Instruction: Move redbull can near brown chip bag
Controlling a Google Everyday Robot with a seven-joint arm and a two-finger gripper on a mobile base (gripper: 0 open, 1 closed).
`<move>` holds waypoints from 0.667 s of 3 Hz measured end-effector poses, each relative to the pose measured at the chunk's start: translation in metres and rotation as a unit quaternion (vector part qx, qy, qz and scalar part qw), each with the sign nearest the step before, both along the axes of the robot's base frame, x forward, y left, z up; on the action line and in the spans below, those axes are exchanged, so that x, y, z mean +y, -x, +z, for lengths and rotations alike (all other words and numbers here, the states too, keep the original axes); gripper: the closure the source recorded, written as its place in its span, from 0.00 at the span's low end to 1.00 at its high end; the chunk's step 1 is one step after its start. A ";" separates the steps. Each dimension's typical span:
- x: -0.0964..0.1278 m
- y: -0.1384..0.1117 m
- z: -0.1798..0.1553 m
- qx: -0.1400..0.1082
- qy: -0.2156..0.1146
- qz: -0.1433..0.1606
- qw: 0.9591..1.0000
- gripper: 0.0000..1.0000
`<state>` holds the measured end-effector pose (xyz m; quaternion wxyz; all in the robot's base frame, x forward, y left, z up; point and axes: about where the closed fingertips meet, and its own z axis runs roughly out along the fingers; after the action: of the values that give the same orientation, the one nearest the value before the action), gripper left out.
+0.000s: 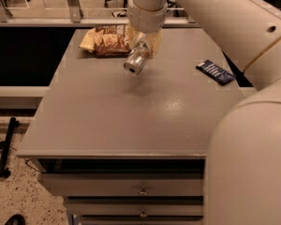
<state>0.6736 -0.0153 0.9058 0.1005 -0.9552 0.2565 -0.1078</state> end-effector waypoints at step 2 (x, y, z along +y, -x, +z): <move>-0.027 -0.061 -0.044 0.002 -0.102 -0.130 0.986 1.00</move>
Offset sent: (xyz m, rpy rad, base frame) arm 0.0900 -0.0460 -0.0730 0.3179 -0.0067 -0.4115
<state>0.7349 -0.0427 0.8617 0.1823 -0.8988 0.3881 -0.0911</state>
